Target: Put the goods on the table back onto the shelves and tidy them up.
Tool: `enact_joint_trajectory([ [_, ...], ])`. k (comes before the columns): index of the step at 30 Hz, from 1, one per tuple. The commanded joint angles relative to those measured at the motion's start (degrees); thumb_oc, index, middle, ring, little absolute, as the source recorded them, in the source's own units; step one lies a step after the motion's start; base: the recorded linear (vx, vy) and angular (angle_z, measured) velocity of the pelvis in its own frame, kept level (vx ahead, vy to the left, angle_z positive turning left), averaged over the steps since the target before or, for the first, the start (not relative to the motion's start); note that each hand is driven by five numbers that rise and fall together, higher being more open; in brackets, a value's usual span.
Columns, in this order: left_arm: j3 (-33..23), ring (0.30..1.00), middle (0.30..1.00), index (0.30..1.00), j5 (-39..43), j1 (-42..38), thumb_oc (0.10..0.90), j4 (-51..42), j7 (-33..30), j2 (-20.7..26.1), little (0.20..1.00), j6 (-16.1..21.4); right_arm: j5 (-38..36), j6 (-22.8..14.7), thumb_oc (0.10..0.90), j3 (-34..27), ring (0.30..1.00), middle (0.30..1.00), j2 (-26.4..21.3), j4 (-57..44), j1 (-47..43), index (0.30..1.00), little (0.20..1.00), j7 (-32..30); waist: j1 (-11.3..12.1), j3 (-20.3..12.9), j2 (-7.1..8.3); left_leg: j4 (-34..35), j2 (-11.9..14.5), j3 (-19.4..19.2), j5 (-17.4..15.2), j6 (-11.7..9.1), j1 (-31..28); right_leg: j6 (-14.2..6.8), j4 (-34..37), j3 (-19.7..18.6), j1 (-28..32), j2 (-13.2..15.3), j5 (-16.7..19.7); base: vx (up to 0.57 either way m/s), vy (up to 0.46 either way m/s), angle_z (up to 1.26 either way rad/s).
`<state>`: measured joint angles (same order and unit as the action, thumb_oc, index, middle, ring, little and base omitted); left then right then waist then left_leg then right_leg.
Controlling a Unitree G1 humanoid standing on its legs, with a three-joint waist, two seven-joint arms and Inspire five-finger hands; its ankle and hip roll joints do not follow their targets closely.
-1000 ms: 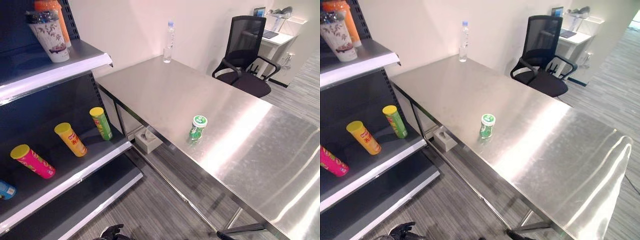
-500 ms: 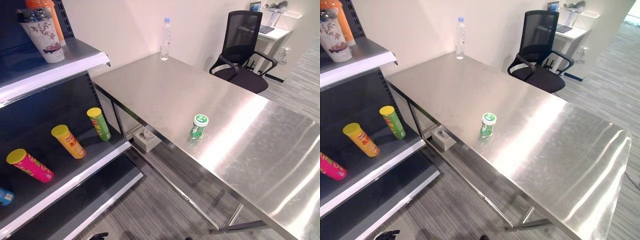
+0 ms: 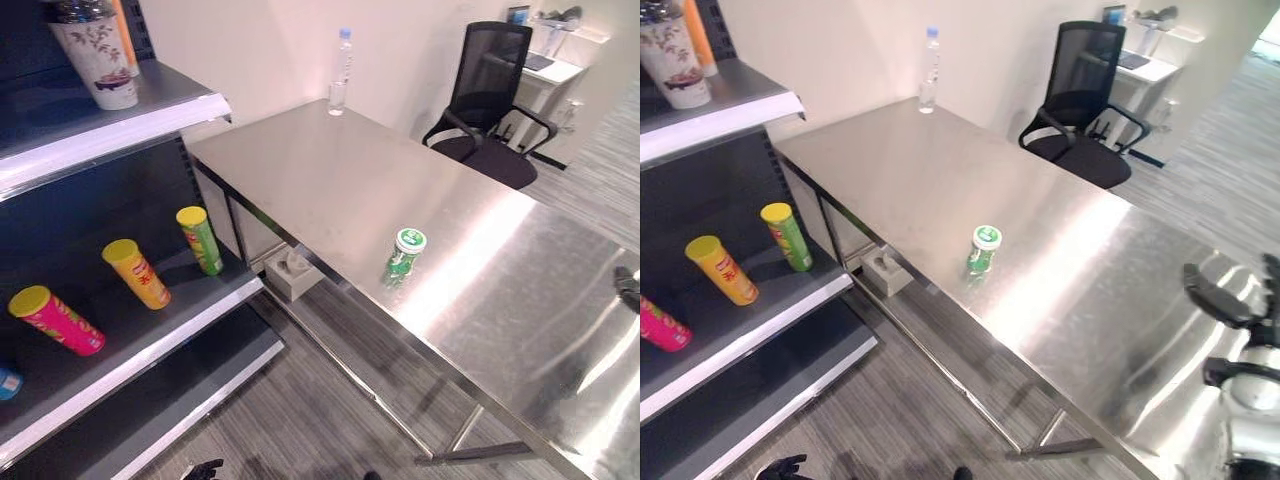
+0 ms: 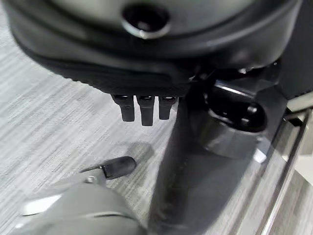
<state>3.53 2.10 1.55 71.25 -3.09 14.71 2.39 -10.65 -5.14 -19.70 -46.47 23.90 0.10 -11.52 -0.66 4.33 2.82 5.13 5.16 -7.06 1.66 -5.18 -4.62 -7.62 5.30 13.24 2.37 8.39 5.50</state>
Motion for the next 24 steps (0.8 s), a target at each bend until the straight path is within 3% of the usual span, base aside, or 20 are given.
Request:
enact_joint_trajectory([
  [1, -1.04, 0.9, 0.9, 0.9, -0.22, -2.37, 0.8, 0.99, 0.53, 1.8, 0.9, 2.25, -4.73, -8.25, 0.8, -2.42, 0.9, 0.9, -3.28, -6.9, -4.33, 0.9, 0.9, 3.74, 0.77, -0.21, 2.45, -0.34, 0.09, -3.5, -5.23, -1.33, -1.33, -6.94, -2.02, 1.39, 0.03, 3.1, -4.28, 0.0, -0.054, 0.1],
  [8, -1.91, 0.9, 0.9, 0.9, 0.11, -0.58, 0.8, -0.32, 1.28, 2.48, 0.9, 2.51, -8.89, -7.96, 0.8, 5.42, 0.9, 0.9, -2.17, -14.9, -7.65, 0.9, 0.9, 12.27, 1.67, -0.65, 0.91, -0.33, 0.14, -3.78, -4.94, -1.68, -1.67, -6.64, -2.11, 2.57, 0.74, 3.69, -4.38, -0.01, -0.039, 0.05],
  [16, -1.88, 0.9, 0.9, 0.9, 0.36, -0.54, 0.8, -0.51, 1.4, 2.36, 0.9, 2.54, -9.56, -7.57, 0.8, 7.26, 0.9, 0.9, -2.82, -15.42, -8.37, 0.9, 0.9, 13.92, 1.46, -0.87, 0.46, -0.31, 0.24, -3.77, -4.83, -1.88, -1.66, -6.52, -2.24, 2.71, 0.71, 3.78, -4.38, 0.0, 0.0, 0.0],
  [19, 0.2, 0.9, 0.9, 0.9, 0.26, -0.18, 0.8, -2.29, 1.84, 0.72, 0.9, 2.32, -9.11, -7.12, 0.8, 13.41, 0.9, 0.9, -4.39, -13.81, -10.84, 0.9, 0.9, 16.61, 0.66, -0.65, -1.59, -0.66, 0.68, -3.98, -4.56, -2.16, -0.73, -6.5, -2.88, 2.46, -0.45, 3.72, -4.24, -0.06, -0.063, -0.03],
  [24, 0.79, 0.9, 0.9, 0.9, 0.67, 0.02, 0.8, -2.56, 1.67, 0.18, 0.9, 2.41, -7.49, -7.09, 0.8, 18.24, 0.9, 0.9, -5.38, -14.21, -14.44, 0.9, 0.9, 17.35, 0.69, -0.72, -2.72, -0.69, 0.89, -3.94, -4.23, -2.35, -0.45, -6.54, -2.56, 2.71, -0.35, 3.7, -4.19, -0.01, -0.016, -0.02],
])
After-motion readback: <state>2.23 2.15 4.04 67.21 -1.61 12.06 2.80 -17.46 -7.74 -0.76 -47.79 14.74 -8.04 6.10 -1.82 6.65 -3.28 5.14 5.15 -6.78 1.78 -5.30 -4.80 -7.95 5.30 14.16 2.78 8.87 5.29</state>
